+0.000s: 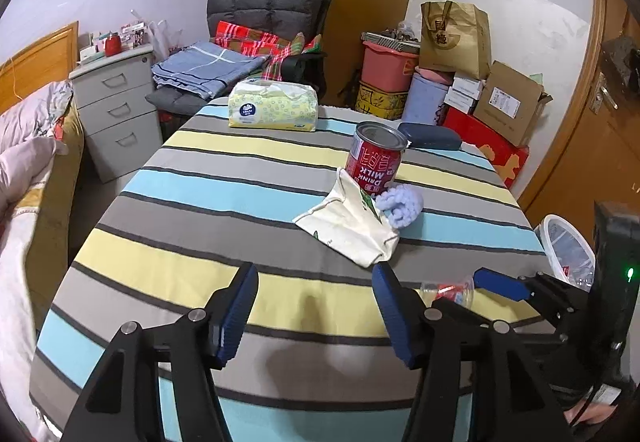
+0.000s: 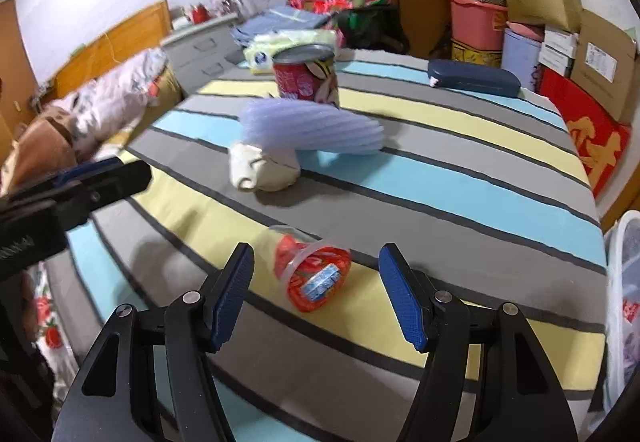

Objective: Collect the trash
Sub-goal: 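Grasp the clear cup with red packet with the right tool while the left tool grasps the white cloth bag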

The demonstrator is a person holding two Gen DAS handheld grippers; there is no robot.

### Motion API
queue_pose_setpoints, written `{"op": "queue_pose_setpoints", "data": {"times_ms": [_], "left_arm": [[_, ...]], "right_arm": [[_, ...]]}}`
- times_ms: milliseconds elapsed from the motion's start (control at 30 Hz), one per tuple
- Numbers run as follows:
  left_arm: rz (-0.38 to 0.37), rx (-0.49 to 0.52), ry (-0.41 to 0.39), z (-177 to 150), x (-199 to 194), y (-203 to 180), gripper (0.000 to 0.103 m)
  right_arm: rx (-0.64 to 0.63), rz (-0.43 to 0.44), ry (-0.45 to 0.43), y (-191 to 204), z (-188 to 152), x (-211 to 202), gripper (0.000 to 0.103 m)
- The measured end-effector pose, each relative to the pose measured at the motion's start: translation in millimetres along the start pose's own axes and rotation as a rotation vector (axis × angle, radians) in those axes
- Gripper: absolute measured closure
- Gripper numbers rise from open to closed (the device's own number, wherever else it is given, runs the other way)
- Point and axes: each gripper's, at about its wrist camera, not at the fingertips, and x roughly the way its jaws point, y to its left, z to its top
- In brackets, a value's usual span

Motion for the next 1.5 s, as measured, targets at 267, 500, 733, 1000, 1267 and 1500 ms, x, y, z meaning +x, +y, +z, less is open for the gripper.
{"op": "queue_pose_setpoints", "data": {"times_ms": [267, 500, 733, 1000, 1267, 1500], "left_arm": [[-0.05, 0.013, 0.044, 11, 26, -11, 0.042], [-0.07, -0.01, 0.075, 17, 46, -19, 0.04], [-0.068, -0.054, 0.099, 21, 69, -29, 0.036], [-0.004, -0.075, 0.138, 22, 94, -31, 0.036], [-0.007, -0.111, 0.136, 26, 102, -25, 0.036], [-0.026, -0.141, 0.151, 26, 107, -18, 0.046]], "right_arm": [[-0.013, -0.049, 0.035, -2, -4, 1, 0.054], [0.004, -0.056, 0.031, -9, -5, 0, 0.058], [0.055, -0.104, 0.013, -22, -7, -9, 0.058], [0.079, -0.116, -0.003, -31, -5, -10, 0.058], [0.068, -0.097, -0.005, -28, -6, -6, 0.058], [0.073, -0.096, -0.012, -31, -7, -8, 0.058]]}}
